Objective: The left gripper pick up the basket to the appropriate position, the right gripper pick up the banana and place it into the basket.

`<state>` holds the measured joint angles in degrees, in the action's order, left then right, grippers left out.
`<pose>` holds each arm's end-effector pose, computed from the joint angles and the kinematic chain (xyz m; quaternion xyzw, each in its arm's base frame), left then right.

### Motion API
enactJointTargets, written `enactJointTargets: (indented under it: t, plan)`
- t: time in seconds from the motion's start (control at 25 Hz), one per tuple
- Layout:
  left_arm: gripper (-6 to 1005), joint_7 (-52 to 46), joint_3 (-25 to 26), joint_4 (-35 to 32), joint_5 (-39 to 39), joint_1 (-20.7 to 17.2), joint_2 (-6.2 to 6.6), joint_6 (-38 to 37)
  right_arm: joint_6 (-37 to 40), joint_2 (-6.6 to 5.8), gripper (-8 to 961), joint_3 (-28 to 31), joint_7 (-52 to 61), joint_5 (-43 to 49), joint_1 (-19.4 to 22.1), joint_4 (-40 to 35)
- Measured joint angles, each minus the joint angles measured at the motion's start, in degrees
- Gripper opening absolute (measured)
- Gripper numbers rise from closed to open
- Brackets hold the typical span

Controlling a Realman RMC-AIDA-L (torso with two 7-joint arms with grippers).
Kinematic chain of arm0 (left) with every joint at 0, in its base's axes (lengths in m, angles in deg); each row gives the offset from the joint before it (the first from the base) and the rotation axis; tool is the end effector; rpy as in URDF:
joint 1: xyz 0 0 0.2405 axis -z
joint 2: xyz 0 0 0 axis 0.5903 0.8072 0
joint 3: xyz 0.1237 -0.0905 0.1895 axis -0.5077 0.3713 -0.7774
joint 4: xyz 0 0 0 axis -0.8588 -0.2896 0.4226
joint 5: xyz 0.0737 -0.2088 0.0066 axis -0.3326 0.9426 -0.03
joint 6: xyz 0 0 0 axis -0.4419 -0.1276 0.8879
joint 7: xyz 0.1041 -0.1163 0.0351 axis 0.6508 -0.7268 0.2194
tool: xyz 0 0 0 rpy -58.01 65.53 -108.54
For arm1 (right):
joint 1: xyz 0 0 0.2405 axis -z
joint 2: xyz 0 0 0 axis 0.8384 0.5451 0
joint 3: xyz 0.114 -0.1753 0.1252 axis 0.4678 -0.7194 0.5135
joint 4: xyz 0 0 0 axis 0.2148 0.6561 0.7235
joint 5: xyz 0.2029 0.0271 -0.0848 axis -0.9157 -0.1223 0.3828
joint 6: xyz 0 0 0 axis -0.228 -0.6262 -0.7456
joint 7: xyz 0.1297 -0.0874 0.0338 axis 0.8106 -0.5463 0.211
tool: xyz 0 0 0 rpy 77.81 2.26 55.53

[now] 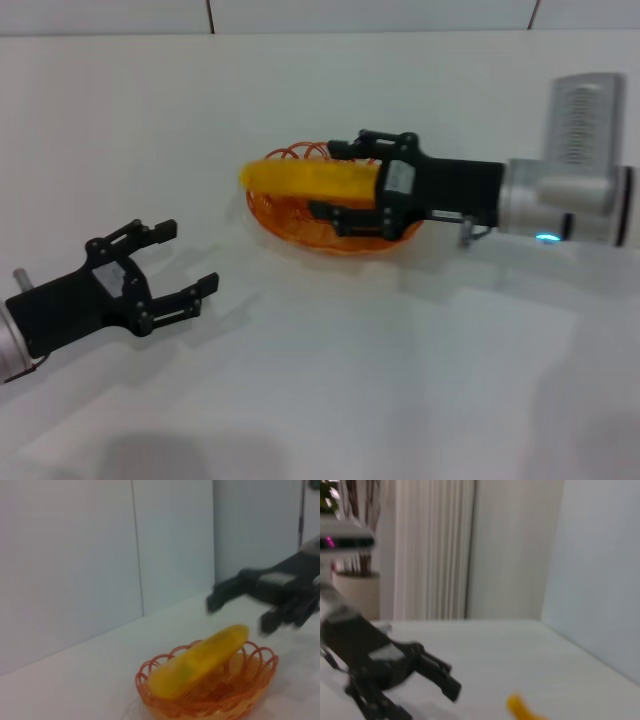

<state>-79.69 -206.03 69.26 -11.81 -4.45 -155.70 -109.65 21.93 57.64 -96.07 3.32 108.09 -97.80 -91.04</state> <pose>-0.3087 0.2990 -0.0470 -0.9283 -0.1180 -0.2498 0.2487 0.2360 0.3584 -0.0710 -0.9483 0.0480 0.2451 0.1959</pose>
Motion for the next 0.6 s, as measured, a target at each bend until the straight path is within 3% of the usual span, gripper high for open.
enactJointTargets:
  t: [0.24,0.44,0.6]
  plan:
    - [877,0.0,0.0,0.4,0.3,-0.6,0.10,-0.1,13.0,-0.30,774,1.3,6.3,-1.6,10.5,-14.4]
    - [876,-0.2,0.4,0.5,0.8,-1.3,0.10,-0.1,12.7,-1.37,894,1.3,7.1,-2.5,18.1,-17.7]
    - [876,-0.2,0.4,0.7,1.3,-1.7,0.12,-0.1,10.0,-1.74,892,1.0,7.2,-1.8,20.5,-17.5]
